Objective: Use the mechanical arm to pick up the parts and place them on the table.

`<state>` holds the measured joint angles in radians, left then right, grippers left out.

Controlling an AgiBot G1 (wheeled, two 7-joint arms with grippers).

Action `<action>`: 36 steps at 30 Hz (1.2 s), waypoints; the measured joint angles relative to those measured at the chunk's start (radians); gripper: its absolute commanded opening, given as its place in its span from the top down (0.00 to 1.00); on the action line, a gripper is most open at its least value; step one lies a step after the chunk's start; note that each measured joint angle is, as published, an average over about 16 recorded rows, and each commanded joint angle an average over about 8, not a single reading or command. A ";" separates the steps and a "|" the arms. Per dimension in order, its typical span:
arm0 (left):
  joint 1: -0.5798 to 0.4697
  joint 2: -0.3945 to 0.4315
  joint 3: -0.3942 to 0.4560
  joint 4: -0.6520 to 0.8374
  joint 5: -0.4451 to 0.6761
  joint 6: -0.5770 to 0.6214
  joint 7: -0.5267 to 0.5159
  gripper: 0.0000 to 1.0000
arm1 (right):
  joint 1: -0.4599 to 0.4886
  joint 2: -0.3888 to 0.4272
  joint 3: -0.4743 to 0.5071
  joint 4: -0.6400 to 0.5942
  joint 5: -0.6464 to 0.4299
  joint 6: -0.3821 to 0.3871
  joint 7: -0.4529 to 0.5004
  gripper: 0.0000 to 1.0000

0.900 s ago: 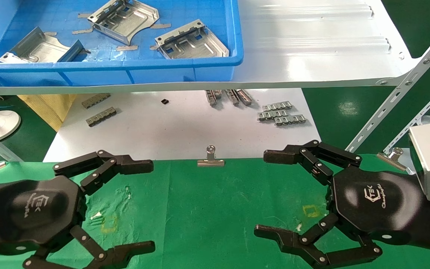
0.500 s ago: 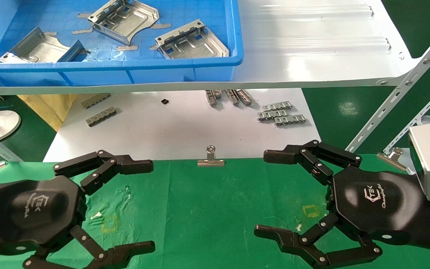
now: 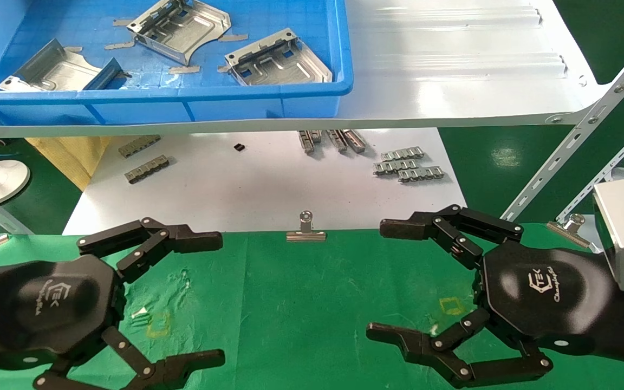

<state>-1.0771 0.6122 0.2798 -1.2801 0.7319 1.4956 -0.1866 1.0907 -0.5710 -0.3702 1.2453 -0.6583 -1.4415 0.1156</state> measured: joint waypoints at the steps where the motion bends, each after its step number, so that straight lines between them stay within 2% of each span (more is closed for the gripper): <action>1: 0.000 0.000 0.000 0.000 0.000 0.000 0.000 0.00 | 0.000 0.000 0.000 0.000 0.000 0.000 0.000 1.00; 36: -0.016 0.001 -0.001 0.000 0.004 -0.007 -0.005 0.00 | 0.000 0.000 0.000 0.000 0.000 0.000 0.000 1.00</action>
<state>-1.0931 0.6135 0.2785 -1.2800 0.7358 1.4888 -0.1915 1.0907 -0.5710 -0.3703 1.2453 -0.6584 -1.4415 0.1156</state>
